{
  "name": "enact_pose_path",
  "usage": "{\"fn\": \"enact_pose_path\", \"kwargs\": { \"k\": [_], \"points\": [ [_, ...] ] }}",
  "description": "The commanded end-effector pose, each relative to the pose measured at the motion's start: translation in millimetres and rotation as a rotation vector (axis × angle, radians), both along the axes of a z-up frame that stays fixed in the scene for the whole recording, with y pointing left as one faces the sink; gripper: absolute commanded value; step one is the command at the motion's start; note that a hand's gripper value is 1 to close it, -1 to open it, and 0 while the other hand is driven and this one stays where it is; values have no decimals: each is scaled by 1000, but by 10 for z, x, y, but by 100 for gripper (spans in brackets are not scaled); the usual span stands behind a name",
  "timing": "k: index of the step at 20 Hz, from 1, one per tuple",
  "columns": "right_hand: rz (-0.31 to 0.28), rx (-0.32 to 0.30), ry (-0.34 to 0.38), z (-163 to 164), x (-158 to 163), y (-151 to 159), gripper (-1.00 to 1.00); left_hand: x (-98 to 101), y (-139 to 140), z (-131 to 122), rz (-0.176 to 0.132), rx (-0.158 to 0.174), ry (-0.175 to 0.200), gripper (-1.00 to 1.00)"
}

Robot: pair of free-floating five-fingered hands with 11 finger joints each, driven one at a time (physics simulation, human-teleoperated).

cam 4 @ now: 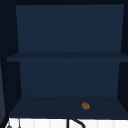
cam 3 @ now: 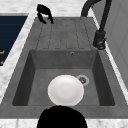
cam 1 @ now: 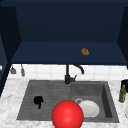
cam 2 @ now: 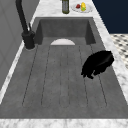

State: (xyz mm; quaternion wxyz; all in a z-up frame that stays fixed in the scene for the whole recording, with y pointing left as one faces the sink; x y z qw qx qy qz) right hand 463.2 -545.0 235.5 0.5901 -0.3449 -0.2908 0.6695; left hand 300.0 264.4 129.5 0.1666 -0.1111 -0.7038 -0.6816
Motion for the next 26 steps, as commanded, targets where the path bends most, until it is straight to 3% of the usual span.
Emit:
{"fn": "enact_pose_path", "kwargs": {
  "k": [1,6,7,20,26],
  "points": [
    [0,0,15,-44,8,0,100,0,0,0,0,0,0,0],
    [-2,1,3,-57,52,-13,100,0,0,0,0,0,0,0],
    [-3,2,-3,-56,50,-24,-100,0,0,0,0,0,0,0],
    [45,35,17,151,-55,-106,-100,0,0,0,0,0,0,0],
    [43,57,13,316,-332,-111,-100,0,0,0,0,0,0,0]
  ]
}}
